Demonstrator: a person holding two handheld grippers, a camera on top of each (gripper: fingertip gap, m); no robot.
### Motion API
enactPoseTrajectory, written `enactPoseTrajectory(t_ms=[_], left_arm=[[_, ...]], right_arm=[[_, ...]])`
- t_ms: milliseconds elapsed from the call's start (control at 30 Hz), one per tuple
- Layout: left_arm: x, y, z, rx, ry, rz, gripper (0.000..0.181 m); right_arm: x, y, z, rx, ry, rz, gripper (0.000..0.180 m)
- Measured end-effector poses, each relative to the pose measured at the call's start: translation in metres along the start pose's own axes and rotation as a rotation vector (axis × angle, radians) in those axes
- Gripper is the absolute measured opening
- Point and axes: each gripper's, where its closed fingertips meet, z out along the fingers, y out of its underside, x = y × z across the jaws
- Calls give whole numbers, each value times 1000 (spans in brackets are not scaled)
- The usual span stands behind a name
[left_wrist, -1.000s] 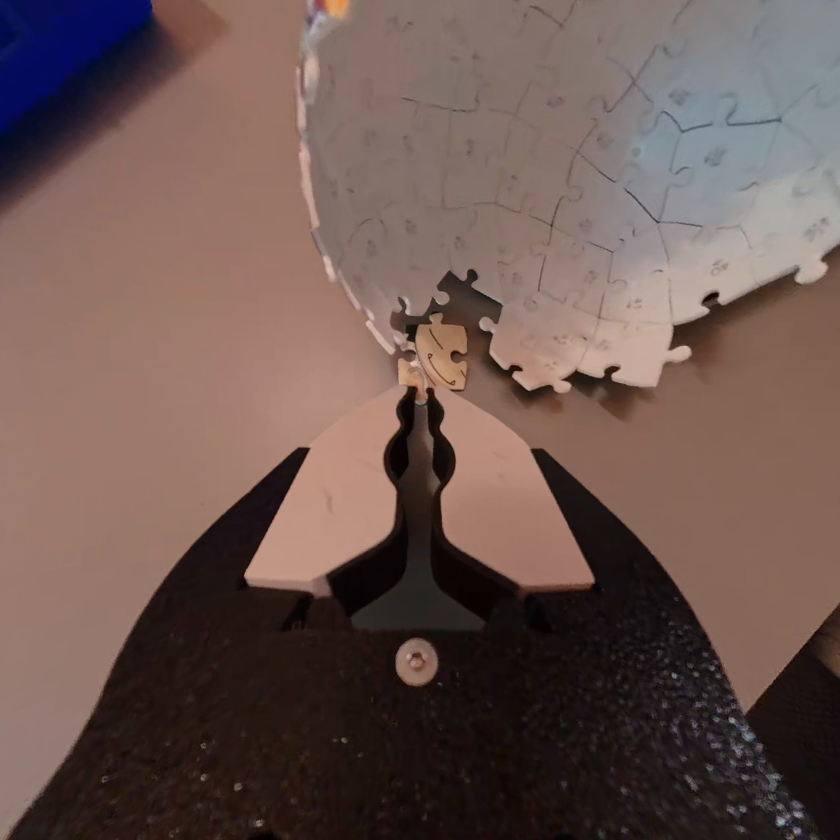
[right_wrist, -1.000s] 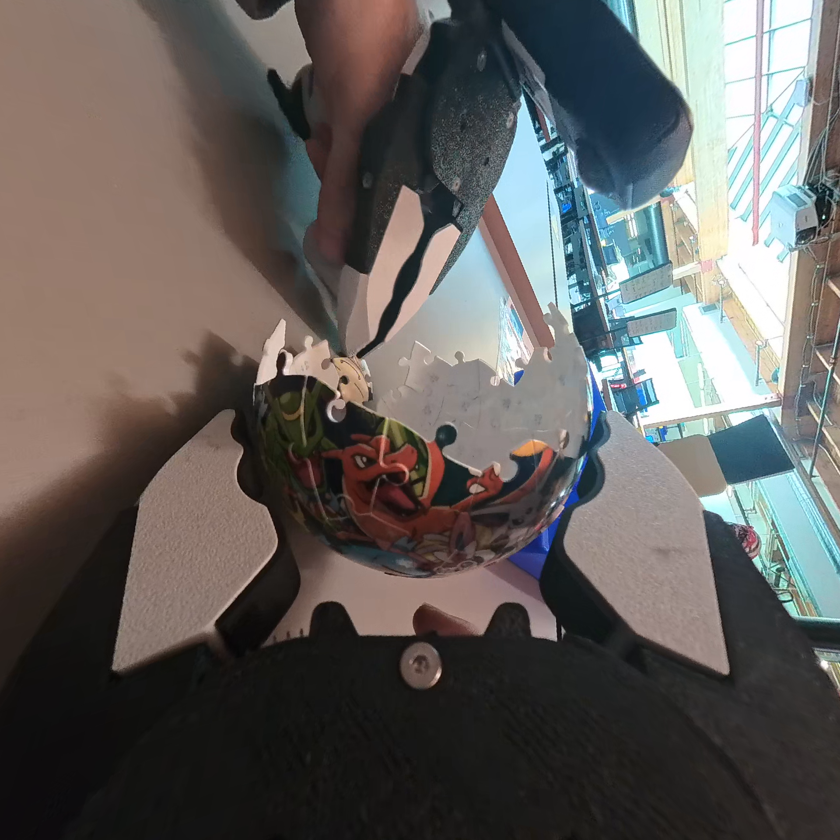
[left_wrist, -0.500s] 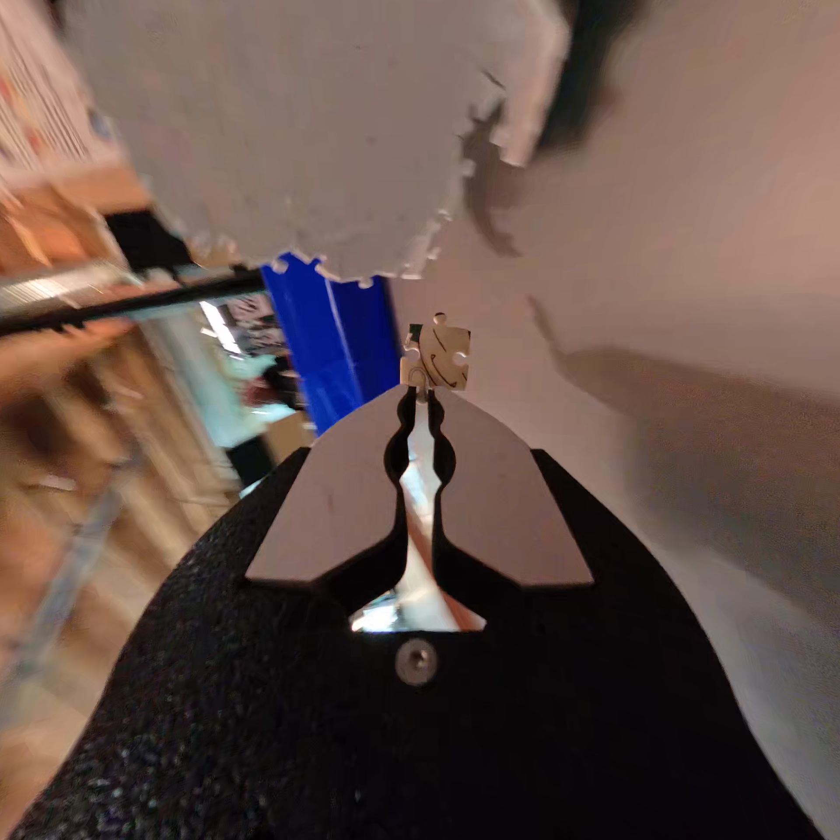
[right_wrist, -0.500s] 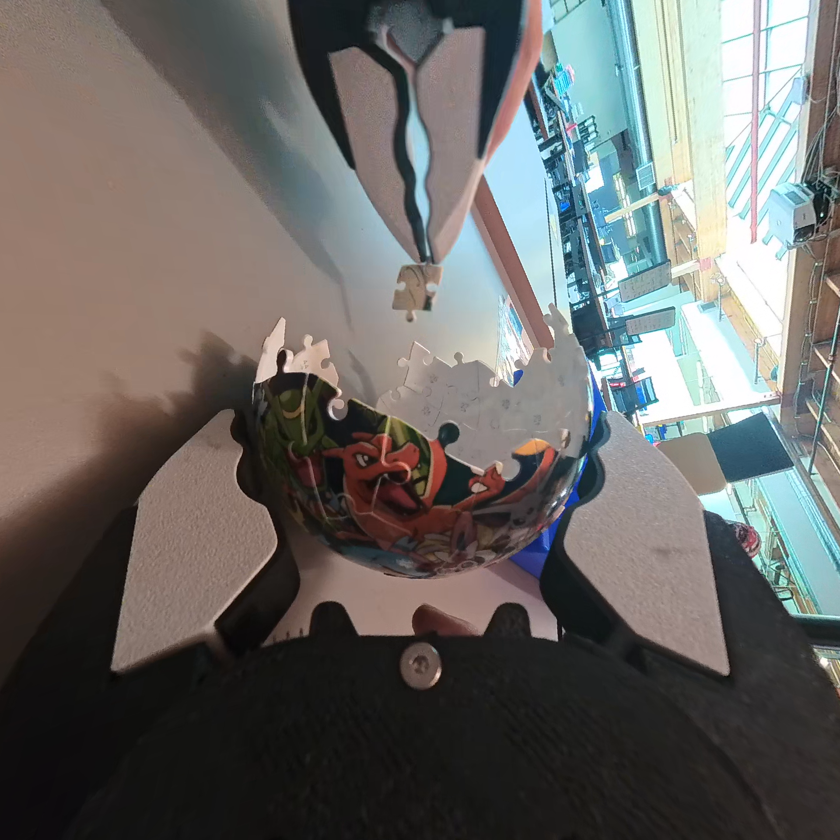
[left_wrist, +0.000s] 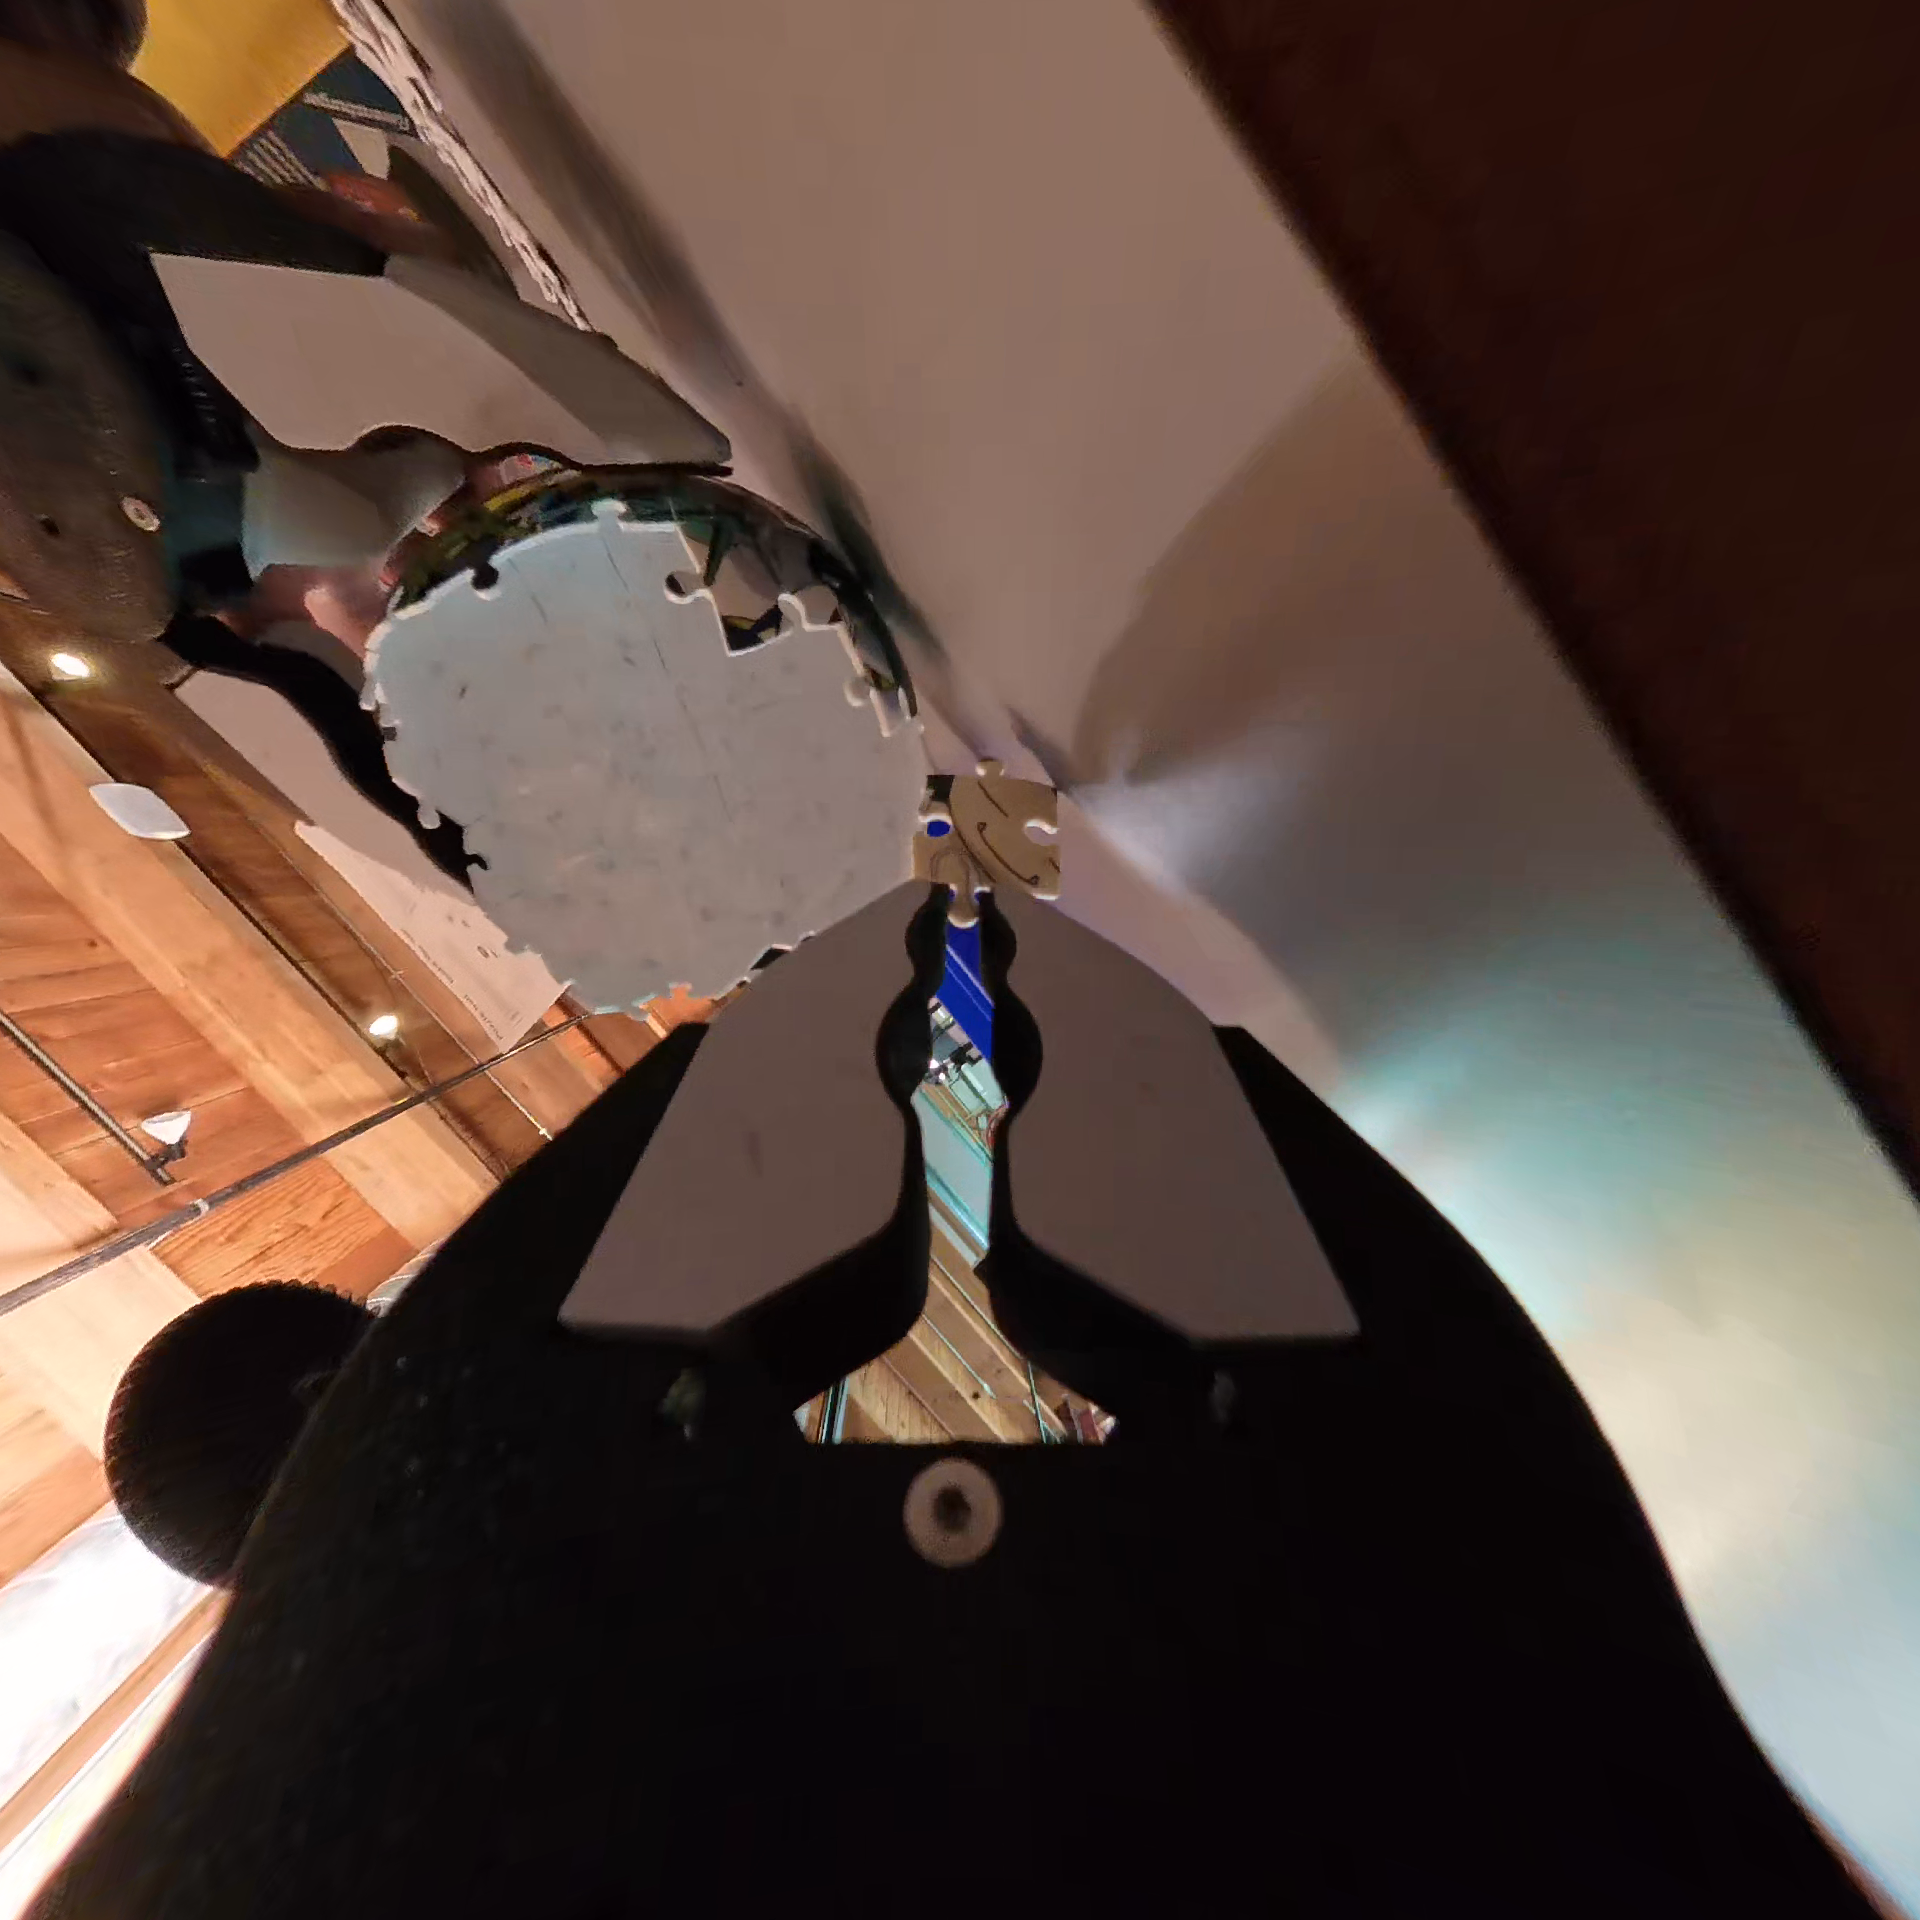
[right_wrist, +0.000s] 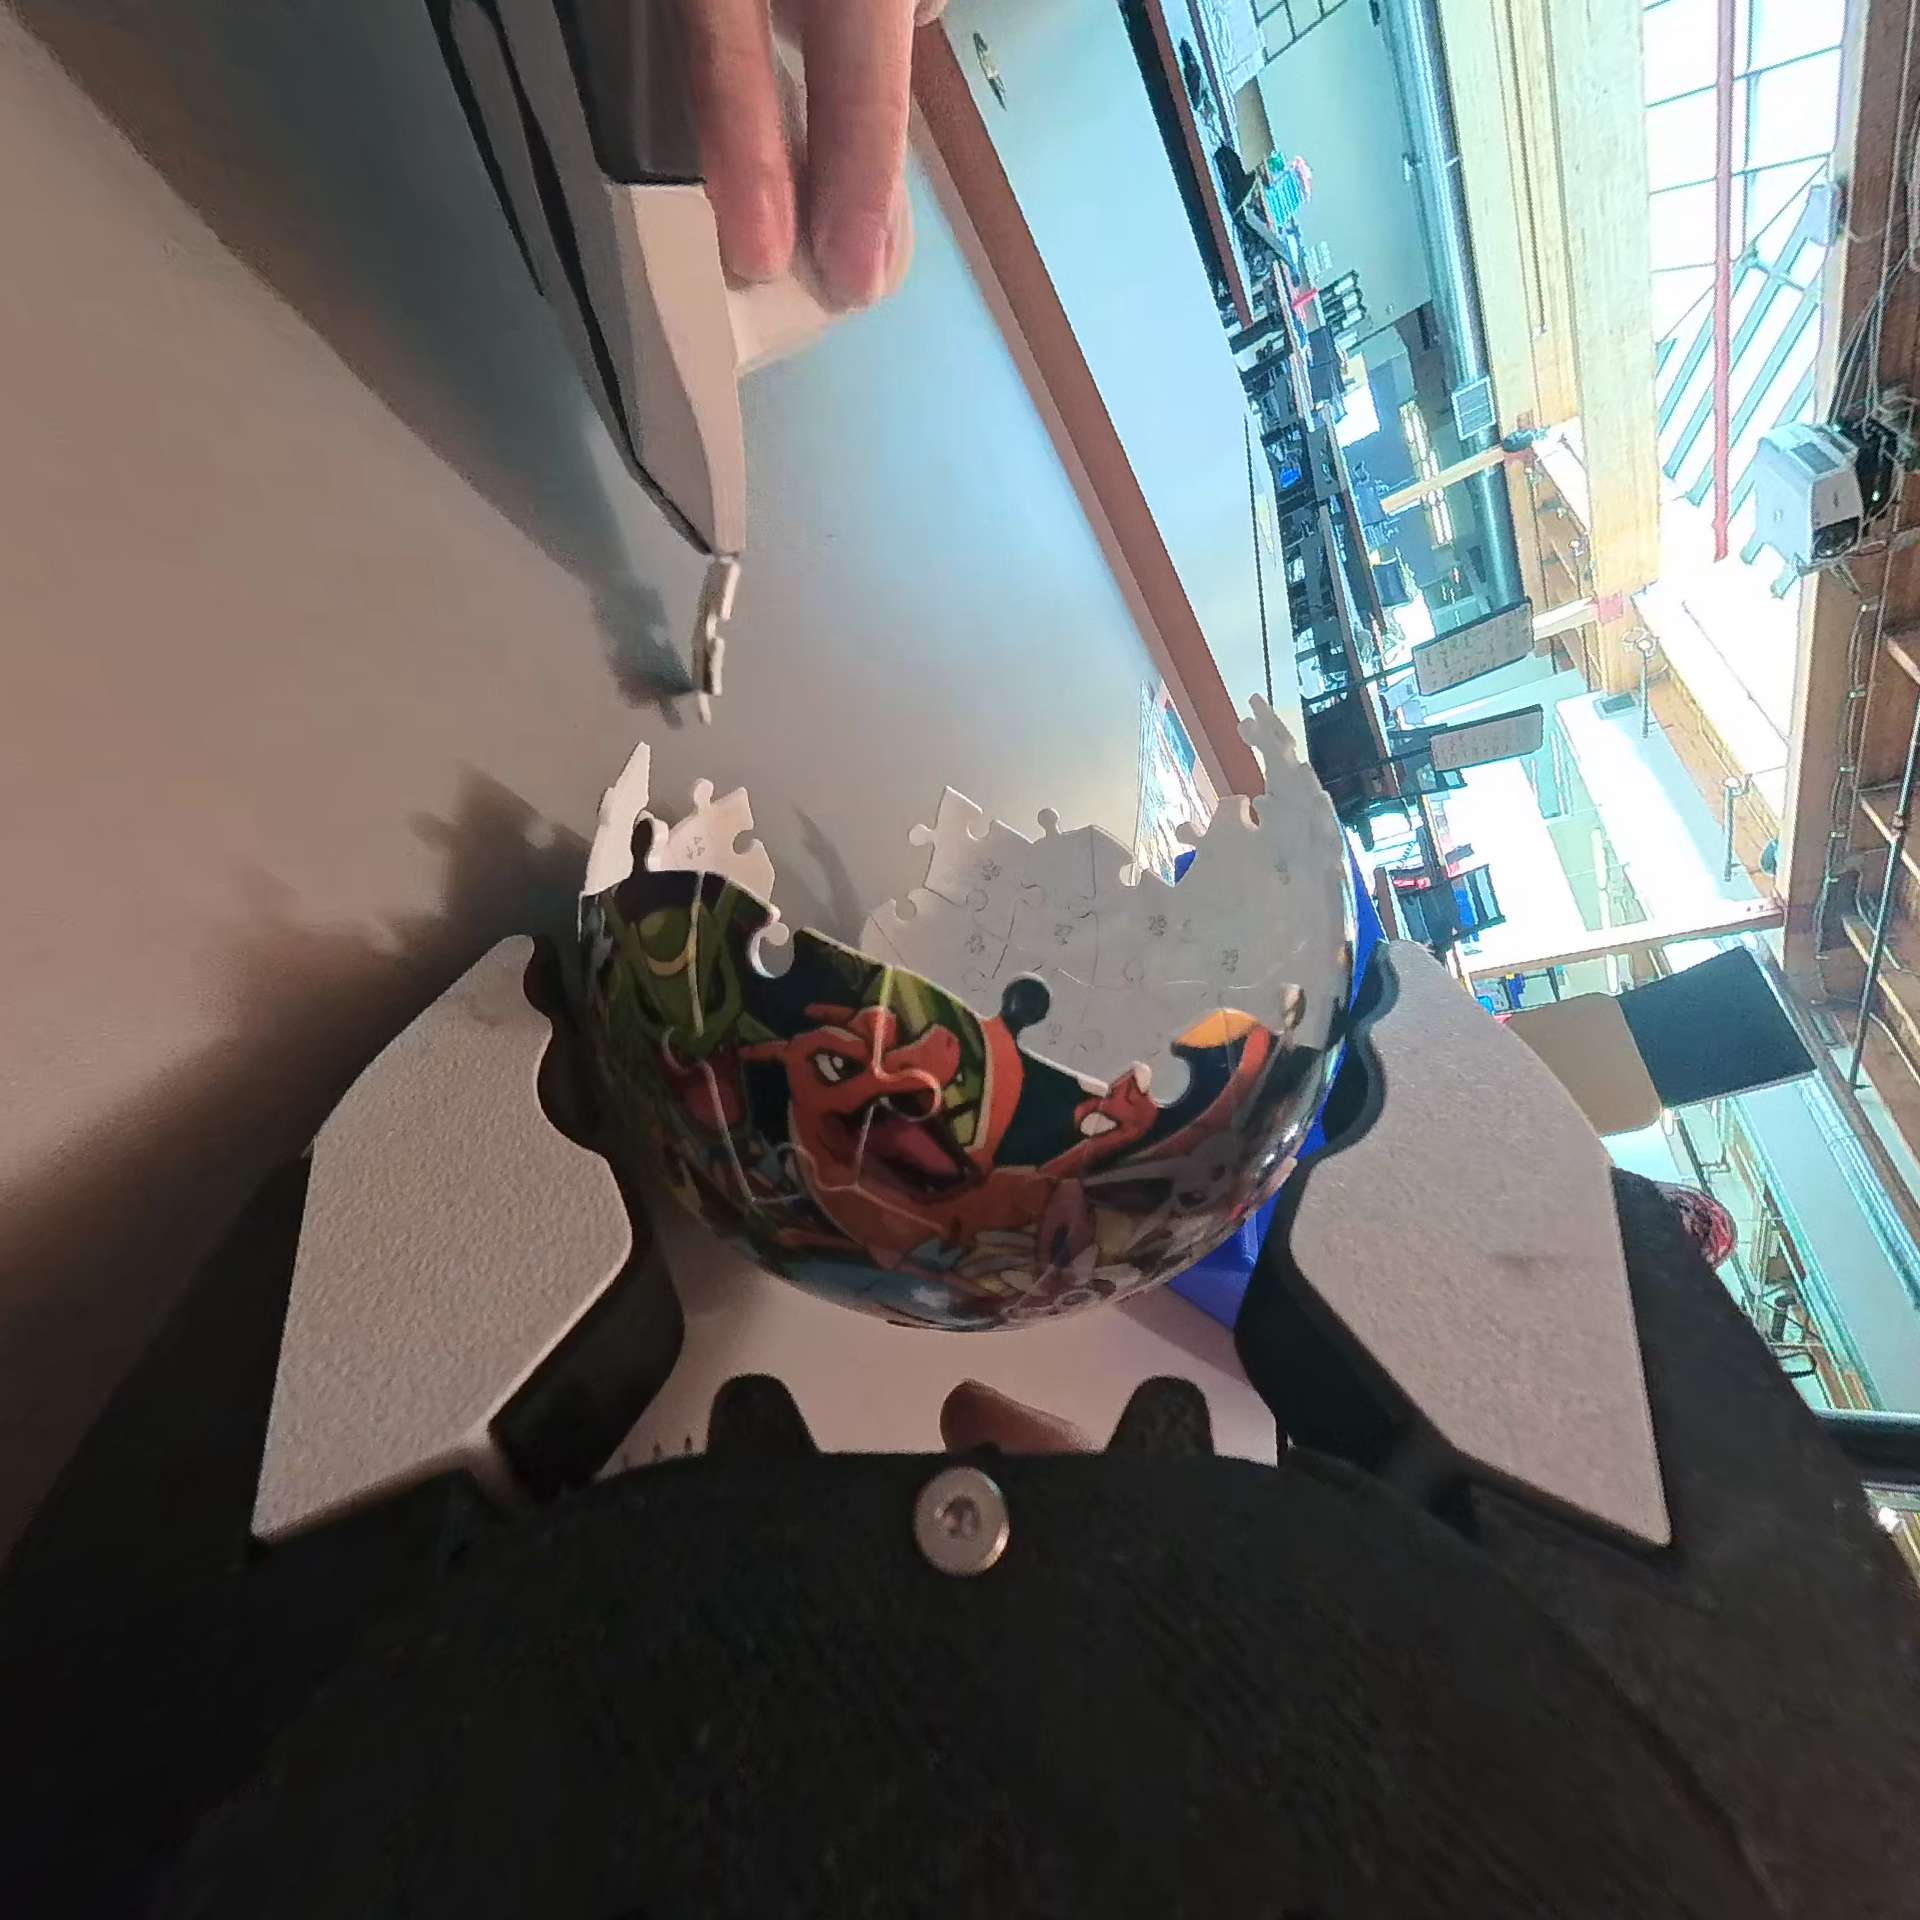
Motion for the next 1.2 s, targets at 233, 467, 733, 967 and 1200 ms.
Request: enactPoseTrajectory(t_ms=[233, 467, 733, 967, 1200], left_arm=[[1, 12, -5, 37, 74, -315, 20], [22, 25, -7, -24, 438, -1493, 18], [20, -17, -2, 96, 674, -1799, 28], [20, -26, 3, 107, 704, -1853, 20], [15, -34, -2, 55, 743, -1925, 22]], right_arm=[[0, 0, 0, -1, -2, -2, 137], [0, 1, 0, -5, -5, -8, 137], [0, 1, 0, -7, -5, -13, 138], [0, 2, -1, -13, -5, -17, 137], [0, 2, -1, -13, -7, -20, 138]])
